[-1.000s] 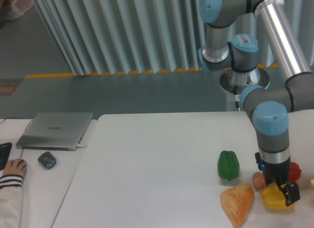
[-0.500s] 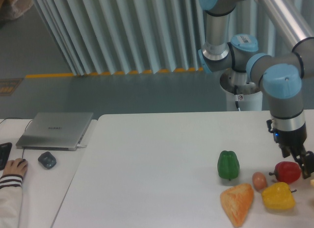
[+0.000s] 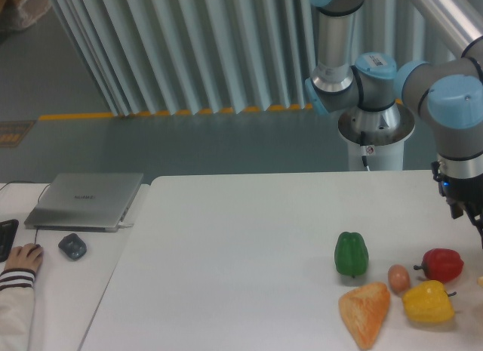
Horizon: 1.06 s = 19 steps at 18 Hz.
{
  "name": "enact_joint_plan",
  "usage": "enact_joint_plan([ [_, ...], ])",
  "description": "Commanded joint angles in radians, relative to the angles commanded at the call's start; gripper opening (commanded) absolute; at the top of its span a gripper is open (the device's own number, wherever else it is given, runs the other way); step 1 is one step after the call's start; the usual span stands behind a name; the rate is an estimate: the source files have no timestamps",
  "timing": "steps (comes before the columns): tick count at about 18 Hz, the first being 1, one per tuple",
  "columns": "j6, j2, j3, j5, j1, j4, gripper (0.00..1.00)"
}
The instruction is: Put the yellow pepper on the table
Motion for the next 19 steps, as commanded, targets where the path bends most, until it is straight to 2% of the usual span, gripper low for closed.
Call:
enact_joint_plan([
  [4, 0.107, 0.025, -0.018, 0.001, 0.048, 0.000, 1.00],
  [9, 0.132, 0.049, -0.026, 0.001, 0.110, -0.009, 1.00],
  [14, 0.236, 0.071, -0.034, 0.000, 0.195, -0.021, 1.00],
  [19, 0.414, 0.089, -0.045, -0.002, 0.291, -0.026, 1.00],
])
